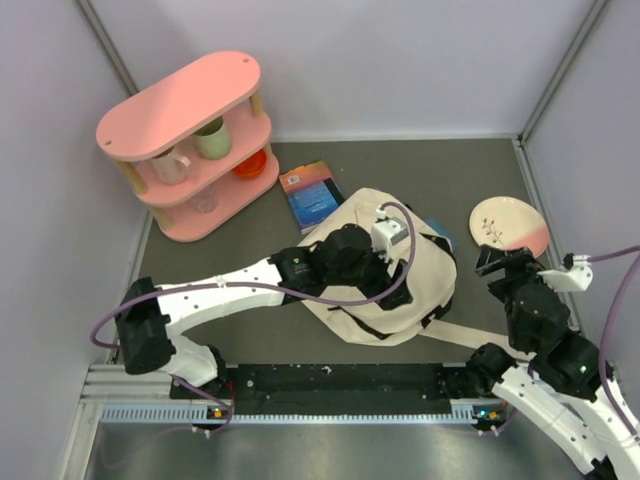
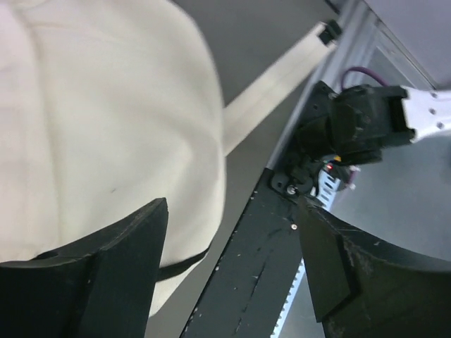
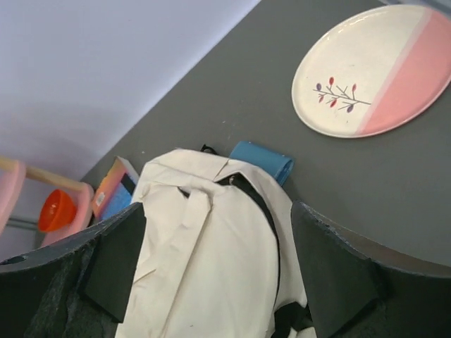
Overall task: Pack the student bag
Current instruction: Pick up the book from the center of the board.
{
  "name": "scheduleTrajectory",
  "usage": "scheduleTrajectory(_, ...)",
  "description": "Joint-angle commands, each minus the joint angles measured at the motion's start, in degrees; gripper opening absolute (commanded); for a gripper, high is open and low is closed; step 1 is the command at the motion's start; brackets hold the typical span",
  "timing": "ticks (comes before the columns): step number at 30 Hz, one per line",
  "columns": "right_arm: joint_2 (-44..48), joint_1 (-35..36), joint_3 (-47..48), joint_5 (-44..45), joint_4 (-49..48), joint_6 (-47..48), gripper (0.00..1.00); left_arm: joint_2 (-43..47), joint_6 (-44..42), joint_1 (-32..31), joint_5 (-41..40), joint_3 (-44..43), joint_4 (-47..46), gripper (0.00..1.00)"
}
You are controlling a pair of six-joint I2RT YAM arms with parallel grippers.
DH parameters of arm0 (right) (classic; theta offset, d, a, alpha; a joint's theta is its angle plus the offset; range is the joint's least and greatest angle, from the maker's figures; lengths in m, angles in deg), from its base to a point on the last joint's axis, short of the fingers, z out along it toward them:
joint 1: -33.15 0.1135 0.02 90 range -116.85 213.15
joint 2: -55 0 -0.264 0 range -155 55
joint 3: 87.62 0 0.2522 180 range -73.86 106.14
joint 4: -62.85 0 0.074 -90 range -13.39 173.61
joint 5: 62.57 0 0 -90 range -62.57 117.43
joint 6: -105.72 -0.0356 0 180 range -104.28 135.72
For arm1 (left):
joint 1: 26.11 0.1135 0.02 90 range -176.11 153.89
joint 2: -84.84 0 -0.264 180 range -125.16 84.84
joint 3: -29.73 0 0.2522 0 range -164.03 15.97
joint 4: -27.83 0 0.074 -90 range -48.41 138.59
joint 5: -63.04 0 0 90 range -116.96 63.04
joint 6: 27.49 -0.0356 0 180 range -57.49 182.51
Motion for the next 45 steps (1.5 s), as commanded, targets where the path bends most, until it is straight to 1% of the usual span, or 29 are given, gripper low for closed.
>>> scheduleTrajectory(1, -6.7, -0.2, 2.4, -0.5, -1.6, 7.5, 0.85, 7.7, 4.9, 0.7, -19.1, 4.4, -0.5, 0.81)
scheduleTrajectory(3, -9.8, -0.2, 3.0, -4.4, -2.7, 10.2, 0.86, 9.9, 7.3, 1.0, -24.6, 7.3, 2.3, 0.87)
scheduleTrajectory(5, -15.9, -0.5, 4.0, -6.1, -3.2, 12.4, 0.89, 11.3, 10.4, 2.3, -28.9, 9.8, 3.7, 0.89)
scheduleTrajectory(7, -20.3, -1.7, 5.9, -8.5, -3.5, 14.0, 0.93, 13.2, 14.6, 4.4, -29.9, 13.8, 5.8, 0.9)
scheduleTrajectory(8, -24.1, -4.0, 7.2, -9.6, -3.7, 15.3, 0.93, 14.0, 16.1, 5.2, -29.5, 15.3, 5.8, 0.9)
scheduleTrajectory(10, -27.4, -8.1, 7.9, -15.6, -5.6, 18.0, 0.95, 16.7, 20.4, 7.0, -28.9, 20.9, 5.1, 0.9)
scheduleTrajectory(11, -31.0, -14.0, 8.5, -18.4, -6.5, 19.5, 0.95, 19.0, 21.7, 7.3, -28.6, 23.0, 4.2, 0.91)
scheduleTrajectory(12, -32.4, -17.4, 8.4, -25.5, -7.8, 20.3, 0.96, 20.2, 22.7, 7.4, -28.3, 27.3, 3.1, 0.91)
scheduleTrajectory(14, -35.8, -24.9, 8.0, -36.0, -10.5, 23.5, 0.96, 23.2, 26.3, 8.5, -27.2, 30.9, 0.4, 0.93)
scheduleTrajectory(15, -39.2, -30.9, 8.1, -43.7, -11.7, 23.6, 0.96, 23.9, 27.4, 8.7, -26.4, 34.0, -0.5, 0.93)
scheduleTrajectory(17, -42.2, -35.4, 7.1, -49.7, -14.7, 25.8, 0.96, 25.3, 30.3, 9.4, -26.0, 36.6, -2.2, 0.93)
scheduleTrajectory(18, -44.1, -36.9, 7.1, -57.1, -16.7, 26.5, 0.96, 26.1, 31.0, 9.5, -25.6, 39.0, -3.1, 0.93)
scheduleTrajectory(19, -47.5, -40.1, 7.4, -59.6, -17.0, 26.2, 0.96, 26.7, 31.7, 9.7, -25.2, 40.0, -4.7, 0.93)
scheduleTrajectory(21, -50.6, -41.4, 6.3, -63.7, -19.6, 23.9, 0.96, 27.5, 32.9, 9.7, -25.5, 42.1, -5.6, 0.93)
scheduleTrajectory(22, -53.2, -41.4, 6.3, -63.5, -20.4, 23.0, 0.94, 27.6, 33.4, 10.0, -25.7, 42.6, -6.2, 0.93)
scheduleTrajectory(24, -54.4, -41.4, 4.6, -66.4, -22.9, 20.9, 0.93, 27.9, 34.0, 10.3, -26.0, 43.0, -6.2, 0.93)
scheduleTrajectory(26, -55.3, -41.4, 1.0, -70.0, -28.6, 19.0, 0.92, 28.4, 33.5, 10.9, -26.6, 42.8, -5.2, 0.93)
scheduleTrajectory(27, -55.9, -41.4, 0.0, -73.0, -29.7, 18.7, 0.9, 28.7, 33.3, 11.0, -26.9, 42.1, -4.7, 0.93)
scheduleTrajectory(29, -57.3, -41.3, -2.1, -74.9, -30.4, 18.2, 0.87, 29.7, 31.5, 11.6, -27.9, 41.0, -3.5, 0.93)
scheduleTrajectory(32, -56.6, -41.0, -5.6, -77.2, -30.2, 18.8, 0.74, 30.4, 29.0, 13.9, -28.4, 39.2, -2.0, 0.94)
scheduleTrajectory(33, -55.9, -40.6, -6.9, -77.3, -30.1, 18.5, 0.63, 30.5, 27.7, 15.3, -28.3, 38.6, -1.3, 0.94)
scheduleTrajectory(35, -51.8, -39.1, -10.7, -77.6, -30.7, 17.3, 0.51, 30.6, 26.4, 16.8, -28.1, 37.2, -0.6, 0.95)
scheduleTrajectory(36, -50.2, -38.8, -11.9, -77.6, -30.7, 16.7, 0.39, 30.6, 25.2, 18.2, -28.0, 36.8, -0.4, 0.95)
scheduleTrajectory(39, -44.7, -33.4, -15.0, -77.6, -29.6, 14.2, 0.16, 30.6, 22.7, 20.6, -27.7, 35.1, -0.2, 0.95)
scheduleTrajectory(40, -43.6, -32.6, -15.8, -77.8, -29.2, 13.1, 0.05, 30.5, 22.2, 21.2, -27.7, 34.6, 0.0, 0.95)
scheduleTrajectory(41, -42.1, -31.8, -16.1, -77.6, -28.7, 12.4, 0.0, 30.3, 21.7, 21.8, -27.7, 33.6, -0.1, 0.95)
scheduleTrajectory(43, -38.5, -29.7, -16.4, -76.8, -27.1, 11.0, 0.01, 29.7, 20.0, 23.4, -27.1, 32.6, -0.2, 0.96)
scheduleTrajectory(44, -37.4, -29.5, -15.9, -75.9, -25.5, 11.1, 0.06, 29.3, 19.5, 24.0, -26.8, 31.6, -0.3, 0.96)
scheduleTrajectory(45, -36.5, -29.5, -15.4, -75.2, -22.9, 11.6, 0.14, 29.0, 18.6, 24.9, -26.3, 31.2, -0.2, 0.96)
